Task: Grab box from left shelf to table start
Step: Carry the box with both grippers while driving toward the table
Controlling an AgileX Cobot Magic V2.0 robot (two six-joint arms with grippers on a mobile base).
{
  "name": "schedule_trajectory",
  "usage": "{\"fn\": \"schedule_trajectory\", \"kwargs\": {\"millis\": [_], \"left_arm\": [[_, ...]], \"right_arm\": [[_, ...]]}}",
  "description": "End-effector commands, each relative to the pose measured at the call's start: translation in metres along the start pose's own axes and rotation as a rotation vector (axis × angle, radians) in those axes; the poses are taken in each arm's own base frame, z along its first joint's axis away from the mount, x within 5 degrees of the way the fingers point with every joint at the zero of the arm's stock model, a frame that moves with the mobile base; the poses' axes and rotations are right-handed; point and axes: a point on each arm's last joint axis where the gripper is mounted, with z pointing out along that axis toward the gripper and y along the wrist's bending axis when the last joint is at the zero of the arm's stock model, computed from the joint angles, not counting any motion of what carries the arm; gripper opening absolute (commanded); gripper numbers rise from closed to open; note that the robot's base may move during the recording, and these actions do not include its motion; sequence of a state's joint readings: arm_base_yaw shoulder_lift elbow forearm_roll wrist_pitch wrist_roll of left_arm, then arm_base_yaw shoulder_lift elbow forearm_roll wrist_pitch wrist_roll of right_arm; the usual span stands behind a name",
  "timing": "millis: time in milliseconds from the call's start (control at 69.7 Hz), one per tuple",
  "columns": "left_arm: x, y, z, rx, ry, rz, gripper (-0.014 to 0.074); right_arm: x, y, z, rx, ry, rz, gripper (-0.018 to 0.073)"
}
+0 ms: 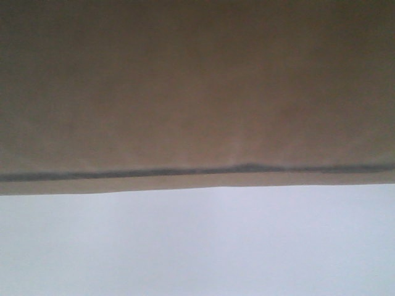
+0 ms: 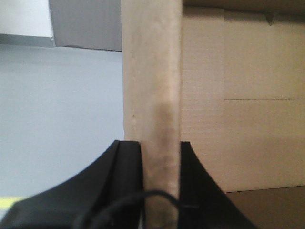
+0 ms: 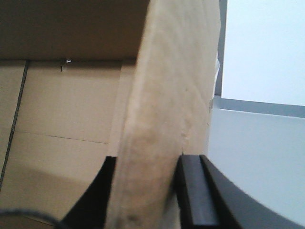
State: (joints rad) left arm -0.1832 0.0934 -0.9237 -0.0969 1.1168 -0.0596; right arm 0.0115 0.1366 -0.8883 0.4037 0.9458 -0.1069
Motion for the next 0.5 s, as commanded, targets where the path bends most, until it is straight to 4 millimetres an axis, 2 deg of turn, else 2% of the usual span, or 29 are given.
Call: {"fn": "schedule_trajectory", "kwargs": {"millis": [0,488], "left_arm": [[-0.0225,-0.0086,-0.007,0.099,-0.186,-0.046,-0.0093],[-0.0225,-0.0086,-0.007,0.099,-0.186,-0.046,-0.0093]], "right_arm": [[-0.0213,0.0024,-0.0014,-0.013,-0.153,0.019,0.0059],[-0.0213,0.0024,-0.0015,-0.013,-0.154,0.019,0.0059]]}}
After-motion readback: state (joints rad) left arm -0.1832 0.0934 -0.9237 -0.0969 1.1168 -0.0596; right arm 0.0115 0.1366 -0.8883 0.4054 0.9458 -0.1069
